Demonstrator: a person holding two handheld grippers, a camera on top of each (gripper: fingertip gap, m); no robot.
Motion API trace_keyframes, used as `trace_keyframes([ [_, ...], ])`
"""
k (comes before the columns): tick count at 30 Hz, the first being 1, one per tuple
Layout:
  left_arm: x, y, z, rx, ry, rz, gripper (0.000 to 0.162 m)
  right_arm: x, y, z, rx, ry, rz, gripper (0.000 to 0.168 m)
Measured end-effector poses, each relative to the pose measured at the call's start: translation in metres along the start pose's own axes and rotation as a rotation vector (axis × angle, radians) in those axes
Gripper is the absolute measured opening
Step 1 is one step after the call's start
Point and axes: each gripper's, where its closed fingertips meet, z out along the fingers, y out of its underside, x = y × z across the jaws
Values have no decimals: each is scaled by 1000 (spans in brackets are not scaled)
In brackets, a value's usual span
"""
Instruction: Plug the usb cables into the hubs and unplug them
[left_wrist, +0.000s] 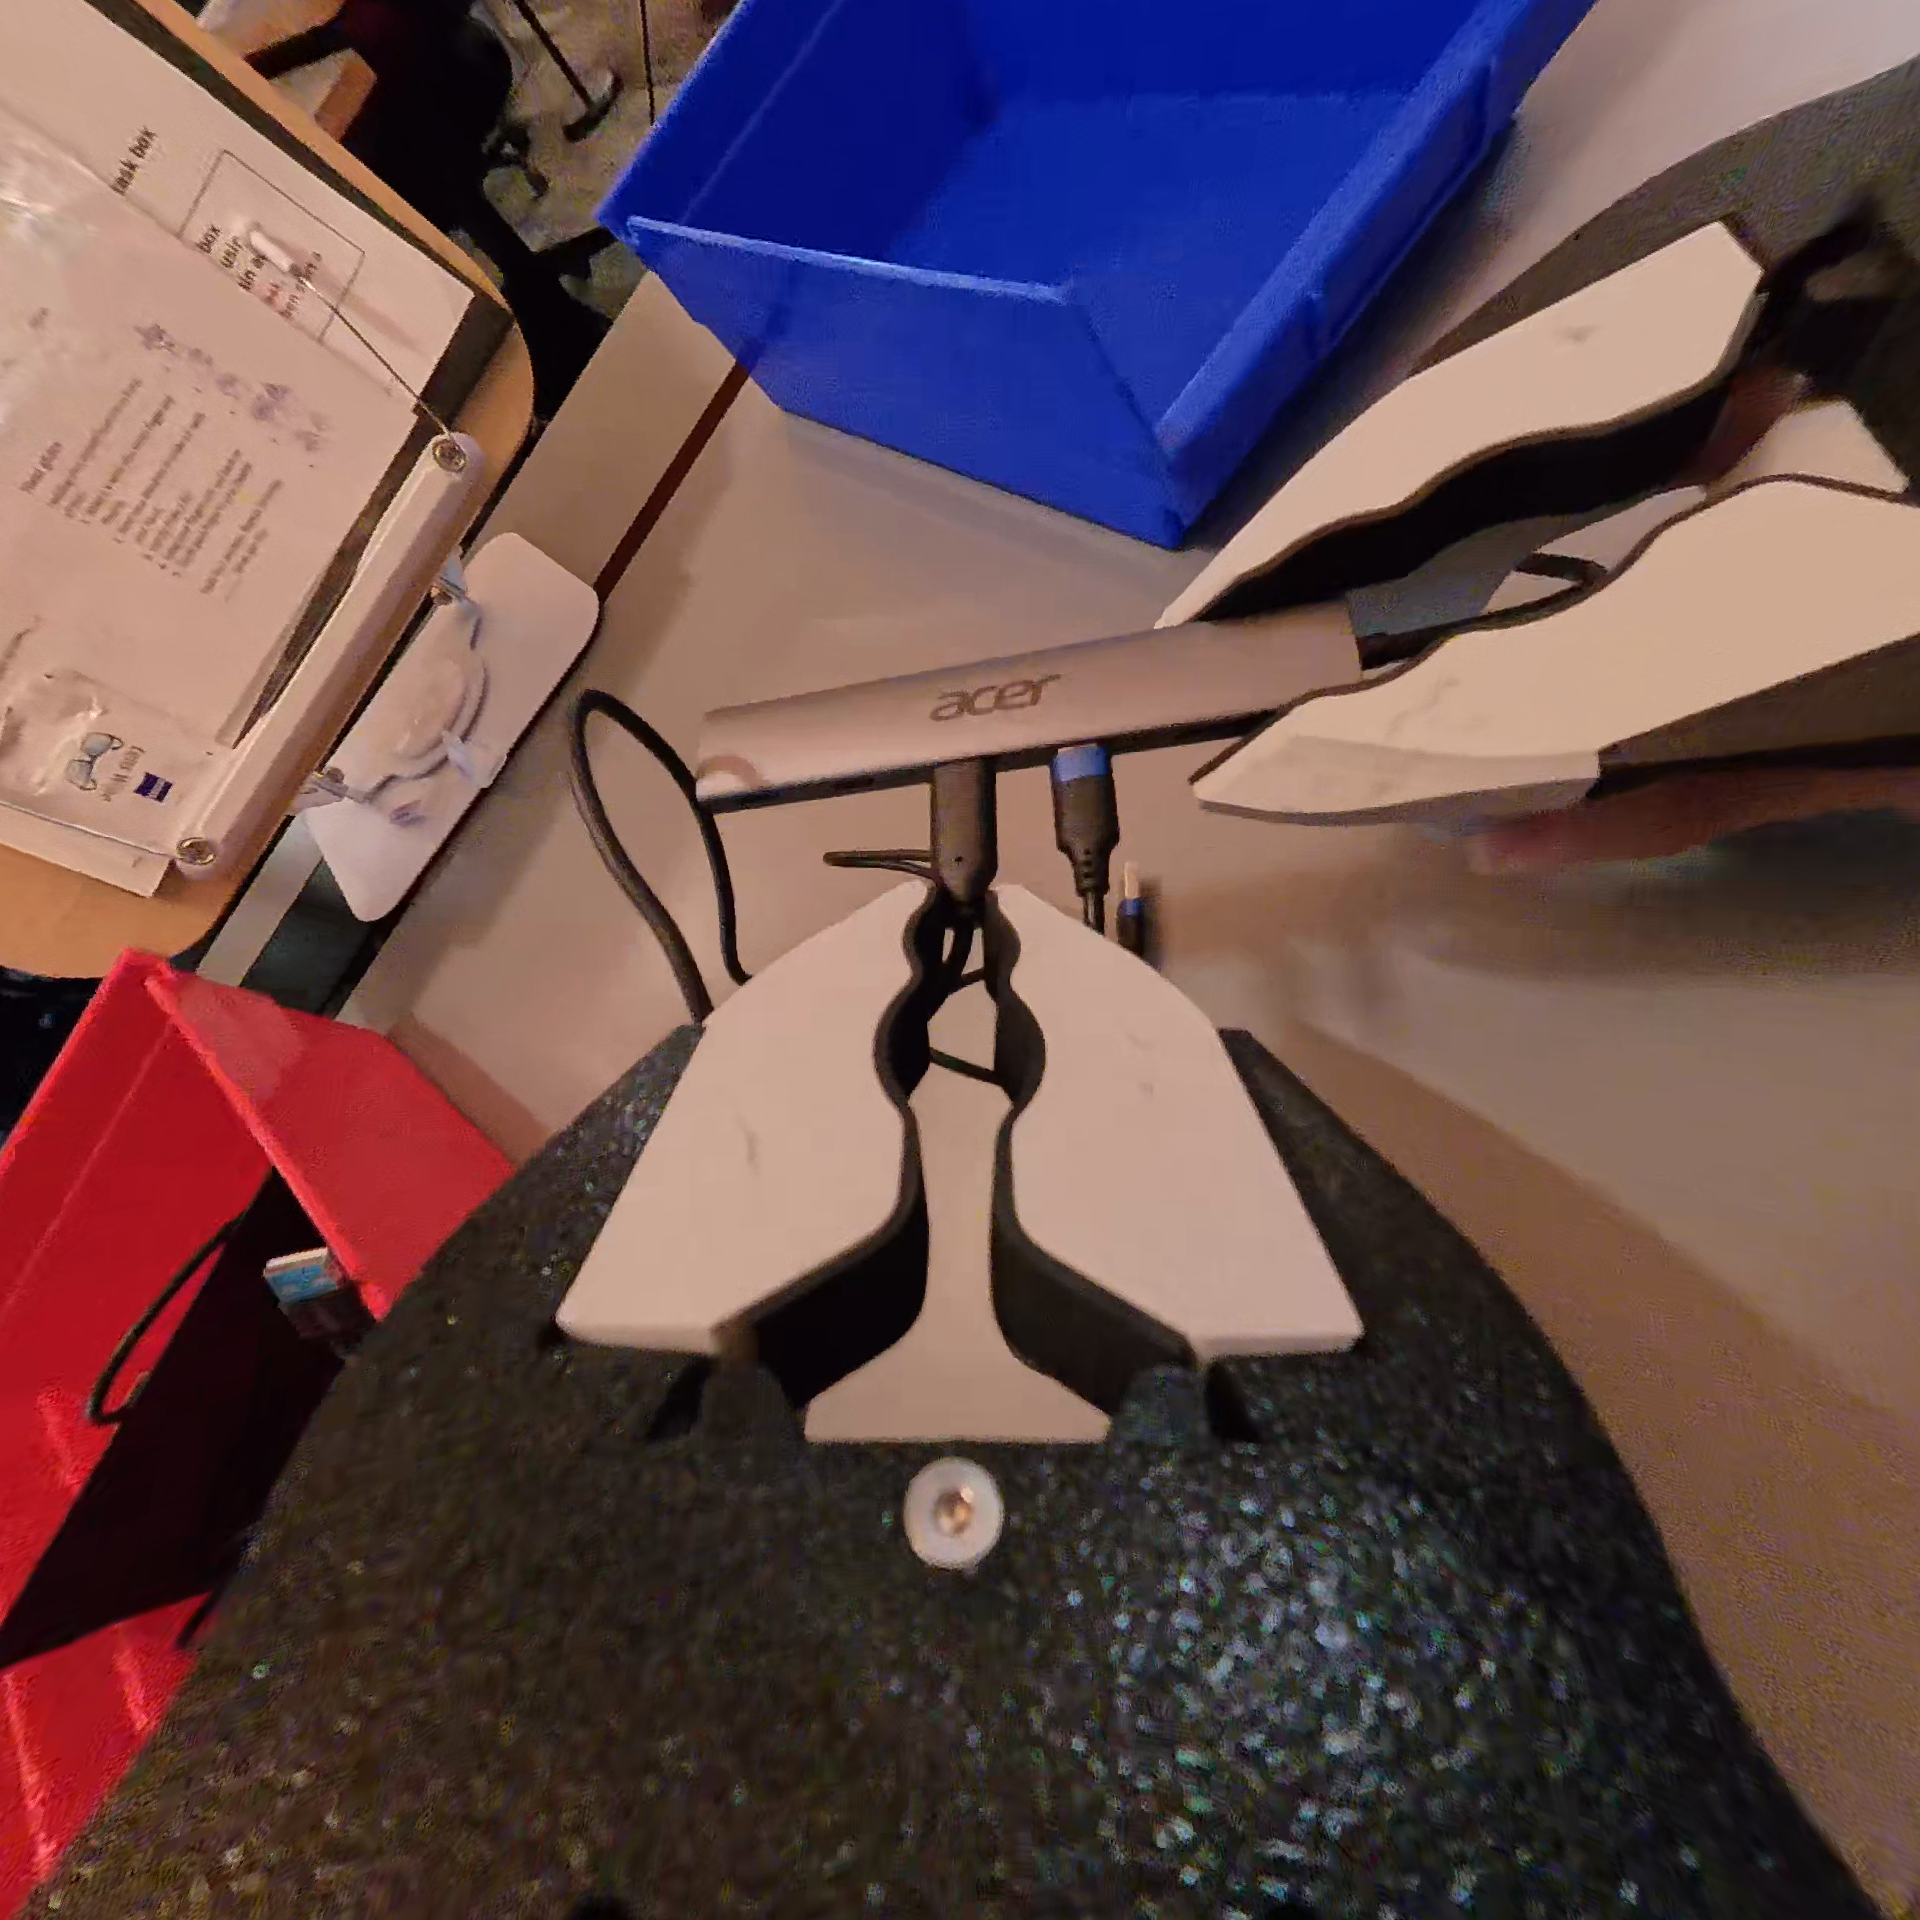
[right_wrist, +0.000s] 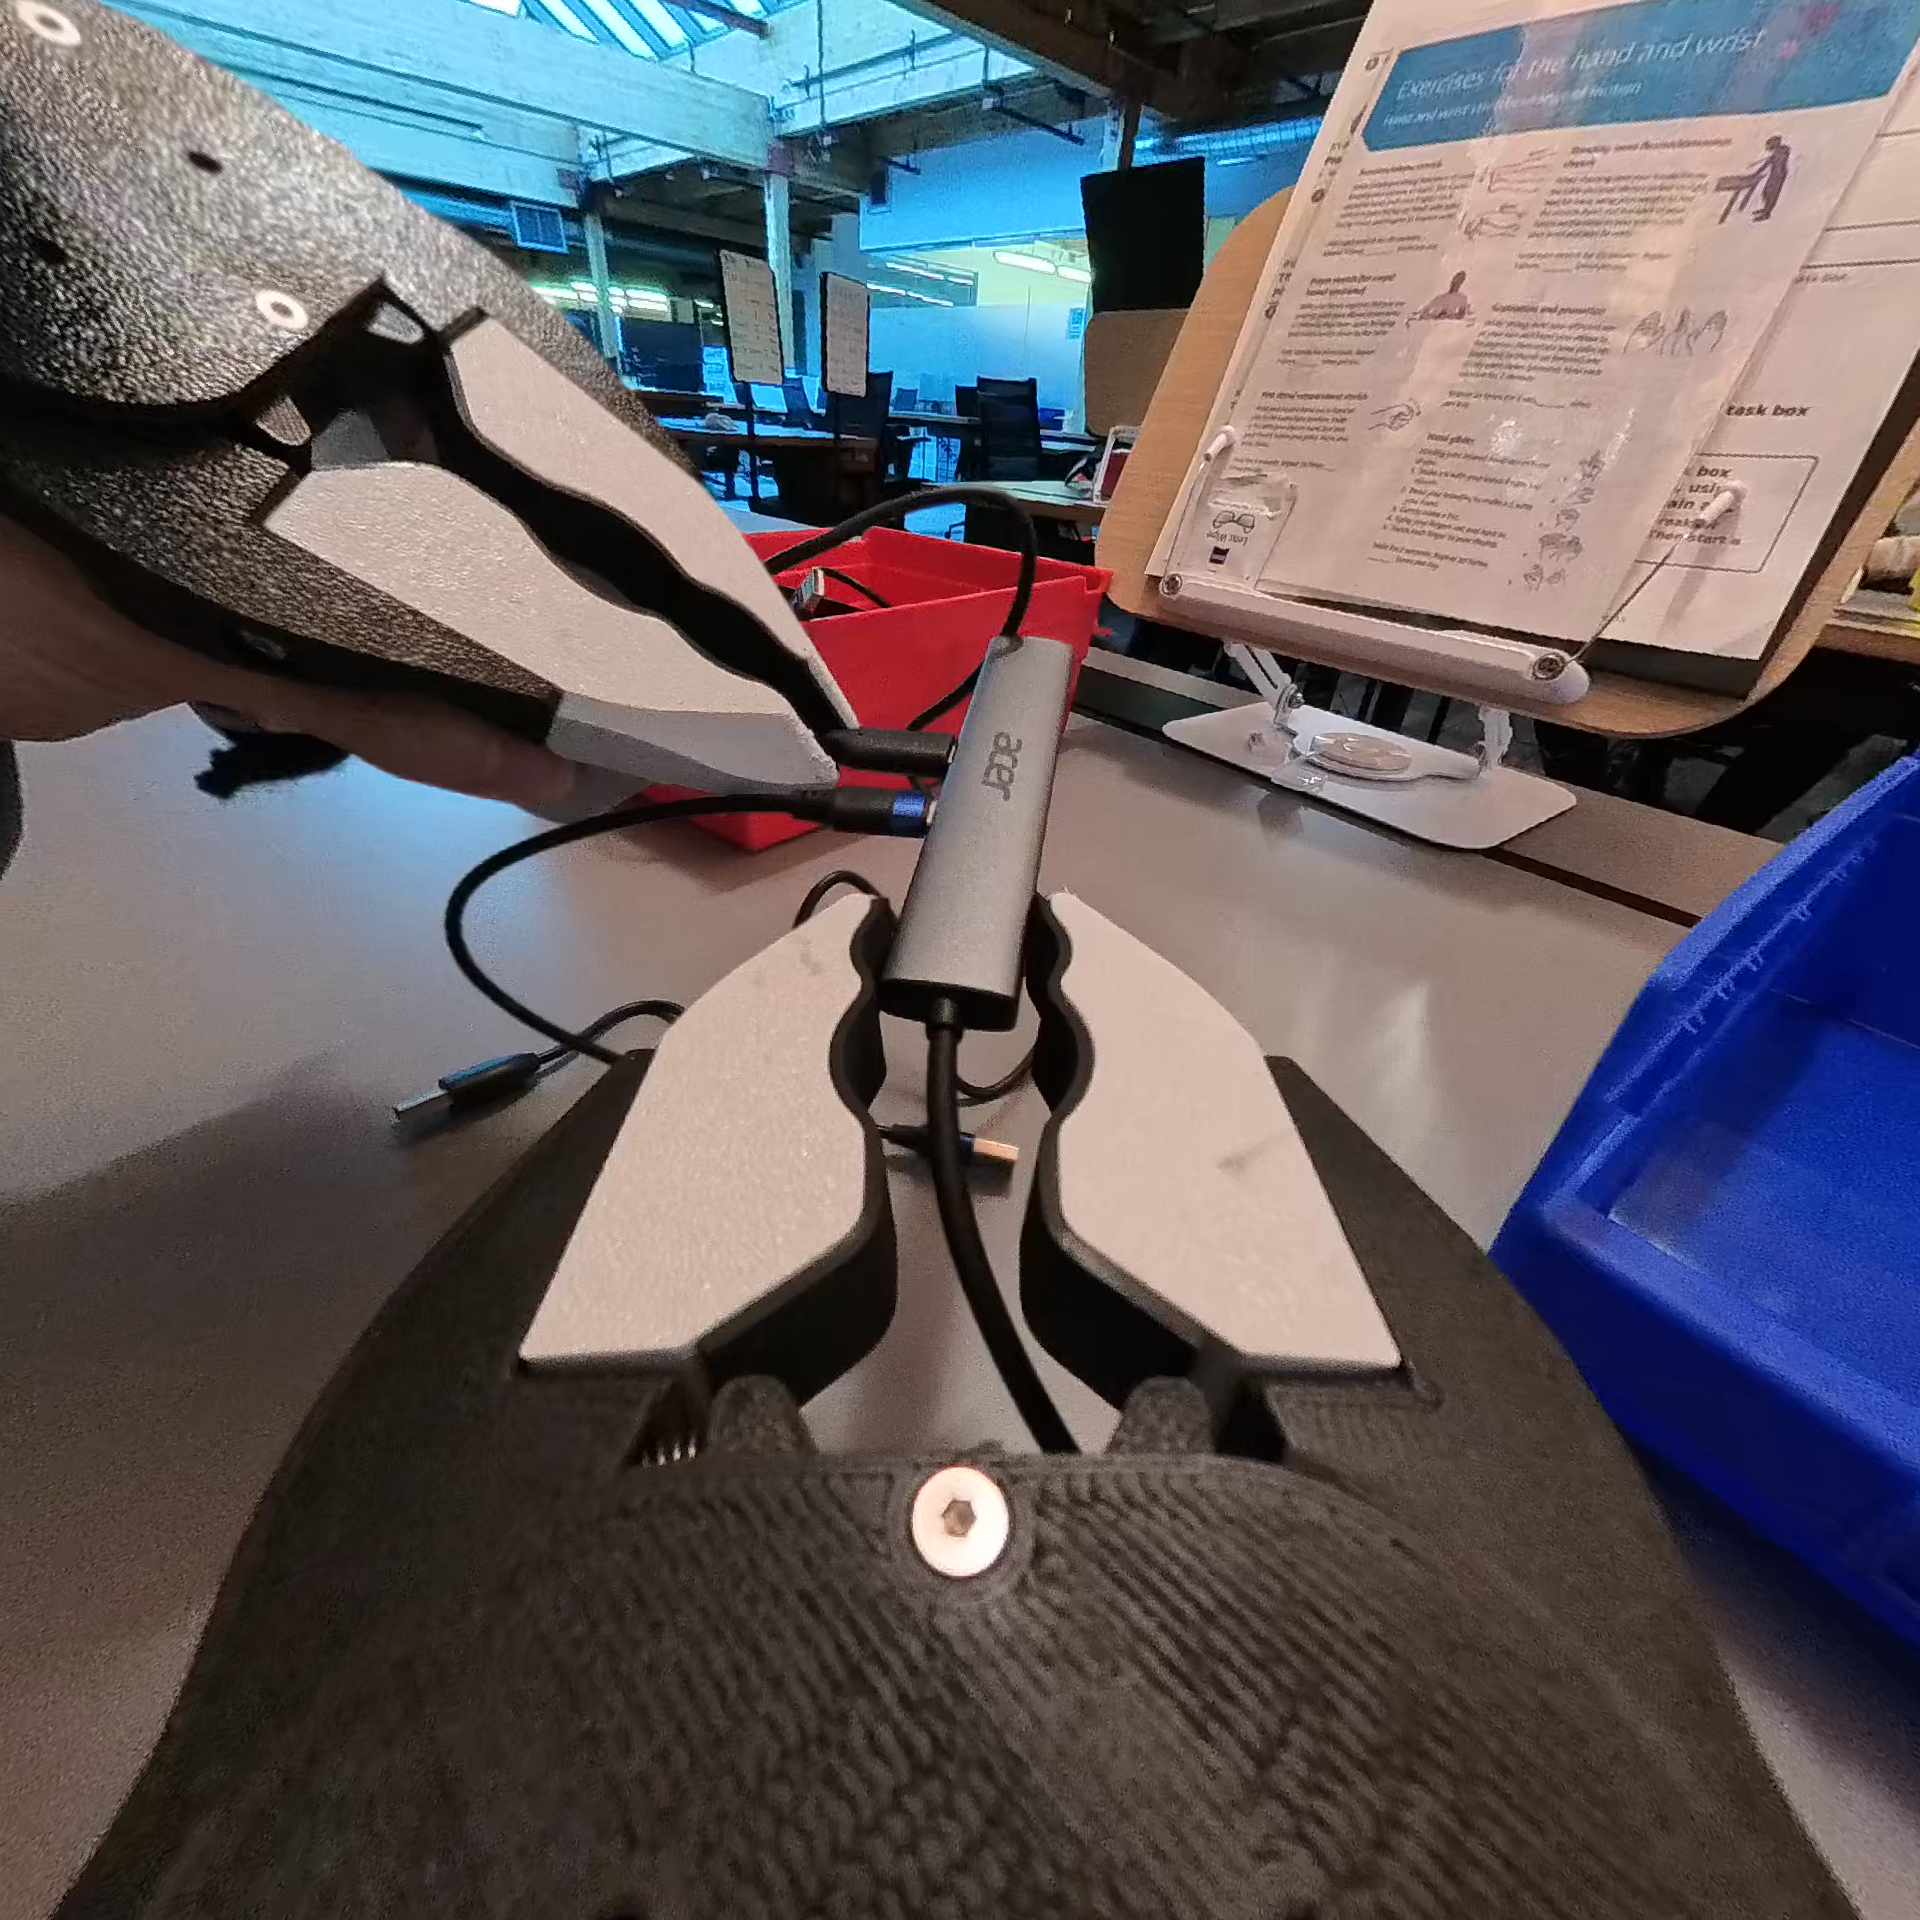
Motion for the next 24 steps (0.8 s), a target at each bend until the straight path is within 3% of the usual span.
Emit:
trace_keyframes([
  [3, 4, -2, -4, 94, 67, -84, 7, 0, -2, -2, 21, 3, -3, 25],
  [5, 0, -9, -18, 212, 90, -181, 21, 4, -1, -5, 12, 8, 0, 24],
  [9, -41, 1, -58, 432, -4, -385, 27, 22, -19, -20, 24, 48, -44, 24],
  [11, -56, 33, -61, 411, -58, -423, 27, 29, -37, -31, 59, 55, -48, 24],
  [15, -47, 107, -41, 215, -3, -479, 42, 40, -73, -50, 108, 90, -101, 24],
  [19, -40, 119, -42, 278, 41, -530, 43, 60, -120, -69, 136, 171, -189, 24],
  [24, -31, 124, -40, 275, 62, -513, 45, 94, -213, -92, 199, 207, -285, 24],
])
